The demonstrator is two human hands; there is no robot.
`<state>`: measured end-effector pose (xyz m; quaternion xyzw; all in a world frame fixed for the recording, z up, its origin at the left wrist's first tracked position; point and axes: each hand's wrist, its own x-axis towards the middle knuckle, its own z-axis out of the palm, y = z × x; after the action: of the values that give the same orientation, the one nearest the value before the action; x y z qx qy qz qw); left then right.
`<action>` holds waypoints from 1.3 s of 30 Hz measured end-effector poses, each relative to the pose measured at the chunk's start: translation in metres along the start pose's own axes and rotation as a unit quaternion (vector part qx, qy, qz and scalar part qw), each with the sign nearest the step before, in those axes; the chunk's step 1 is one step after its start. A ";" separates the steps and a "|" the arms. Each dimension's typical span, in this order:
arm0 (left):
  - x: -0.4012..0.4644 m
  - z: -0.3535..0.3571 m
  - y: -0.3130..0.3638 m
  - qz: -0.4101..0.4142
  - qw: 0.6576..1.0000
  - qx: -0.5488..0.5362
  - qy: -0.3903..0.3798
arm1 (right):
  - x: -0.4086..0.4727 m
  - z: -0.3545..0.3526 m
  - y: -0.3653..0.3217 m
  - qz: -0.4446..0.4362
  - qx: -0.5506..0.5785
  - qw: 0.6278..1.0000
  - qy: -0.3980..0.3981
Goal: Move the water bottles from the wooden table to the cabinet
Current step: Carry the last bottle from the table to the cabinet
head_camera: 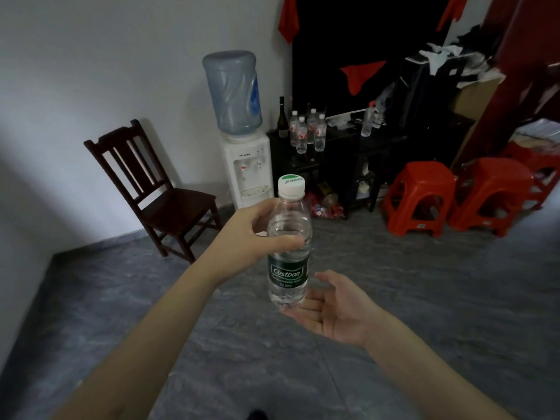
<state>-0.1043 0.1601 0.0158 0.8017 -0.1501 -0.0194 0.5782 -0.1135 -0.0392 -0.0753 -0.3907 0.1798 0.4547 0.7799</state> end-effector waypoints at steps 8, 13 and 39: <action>0.081 -0.040 -0.041 0.001 1.000 -0.015 -0.010 | 0.068 0.001 -0.065 -0.001 0.002 1.000 0.008; 0.150 -0.082 -0.063 0.002 1.000 -0.030 -0.002 | 0.117 0.019 -0.125 -0.011 -0.015 1.000 0.015; 0.423 -0.159 -0.134 0.026 0.997 -0.057 -0.033 | 0.278 0.022 -0.365 -0.022 -0.034 0.999 0.031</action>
<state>0.3608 0.2338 0.0037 0.7619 -0.1888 -0.0392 0.6183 0.3398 0.0333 -0.0753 -0.4348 0.1794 0.4308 0.7702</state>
